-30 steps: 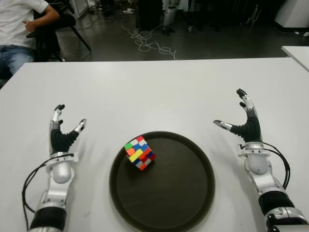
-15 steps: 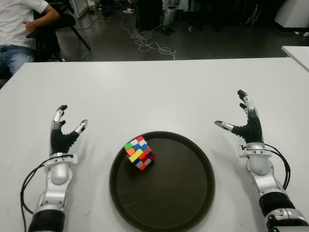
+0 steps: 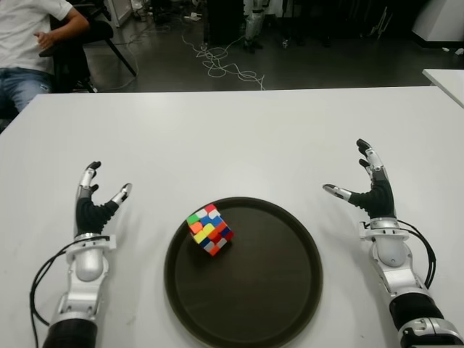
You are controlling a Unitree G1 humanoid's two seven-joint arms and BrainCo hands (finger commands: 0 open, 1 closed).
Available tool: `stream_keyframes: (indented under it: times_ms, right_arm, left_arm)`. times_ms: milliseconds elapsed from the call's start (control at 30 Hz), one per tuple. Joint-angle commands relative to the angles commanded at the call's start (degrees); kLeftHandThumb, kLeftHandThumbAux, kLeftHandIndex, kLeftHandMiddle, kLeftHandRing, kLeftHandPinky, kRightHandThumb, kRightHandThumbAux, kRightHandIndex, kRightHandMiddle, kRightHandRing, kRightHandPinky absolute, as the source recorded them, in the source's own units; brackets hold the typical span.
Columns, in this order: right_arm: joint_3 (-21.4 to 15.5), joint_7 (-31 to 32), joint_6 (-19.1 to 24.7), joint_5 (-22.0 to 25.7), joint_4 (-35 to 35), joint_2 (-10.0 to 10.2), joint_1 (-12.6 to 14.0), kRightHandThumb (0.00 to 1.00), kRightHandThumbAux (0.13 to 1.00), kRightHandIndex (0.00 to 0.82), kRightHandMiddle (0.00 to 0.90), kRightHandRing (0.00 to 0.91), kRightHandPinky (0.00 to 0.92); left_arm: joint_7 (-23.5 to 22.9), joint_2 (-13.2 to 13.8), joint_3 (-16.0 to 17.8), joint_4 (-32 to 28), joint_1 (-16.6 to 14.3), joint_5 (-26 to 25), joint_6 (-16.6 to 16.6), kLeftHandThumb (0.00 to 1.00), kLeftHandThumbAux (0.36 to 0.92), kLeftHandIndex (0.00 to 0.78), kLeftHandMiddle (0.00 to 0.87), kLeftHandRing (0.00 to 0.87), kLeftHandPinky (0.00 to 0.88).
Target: Pick up the Rubik's Cube and put it in the plate
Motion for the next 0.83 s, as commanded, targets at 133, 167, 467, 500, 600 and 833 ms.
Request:
stream_keyframes:
  times_ms: [133,167,467,500,600,833]
  right_arm:
    - [0.01,-0.20,-0.40,-0.39,0.25,-0.08,-0.09,0.000,0.845,0.000,0.000,0.000,0.000]
    - [0.04,-0.28,-0.44,-0.56,0.33,-0.13,-0.11,0.000,0.842,0.000,0.000,0.000,0.000]
    - [0.02,-1.12,-0.75,-1.22,1.37,-0.06,-0.81,0.000,0.821,0.000,0.000,0.000,0.000]
    - [0.02,-1.17,-0.72,-1.22,1.47,-0.06,-0.97,0.000,0.821,0.000,0.000,0.000,0.000]
    - [0.03,-1.23,-0.71,-1.10,1.81,-0.03,-1.26,0.000,0.829,0.000,0.000,0.000,0.000]
    - [-0.07,-0.75,-0.36,-0.41,2.92,0.17,-1.87,0.000,0.826,0.000,0.000,0.000,0.000]
  left_arm:
    - [-0.19,0.26,-0.19,-0.18,0.21,0.64,0.07,0.000,0.650,0.000,0.000,0.000,0.054]
    - [-0.24,0.31,-0.27,-0.31,0.31,0.83,0.10,0.000,0.649,0.000,0.000,0.000,0.057]
    - [0.31,0.40,-0.39,1.56,-0.71,2.19,-0.55,0.000,0.662,0.000,0.000,0.000,0.055]
    - [0.27,0.38,-0.29,1.52,-0.83,2.16,-0.49,0.000,0.664,0.000,0.000,0.000,0.056]
    - [0.23,0.36,-0.11,1.78,-1.11,2.03,-0.50,0.000,0.681,0.000,0.000,0.001,0.062]
    - [0.30,0.24,-0.25,2.27,-1.66,2.21,-0.05,0.000,0.690,0.000,0.000,0.006,0.075]
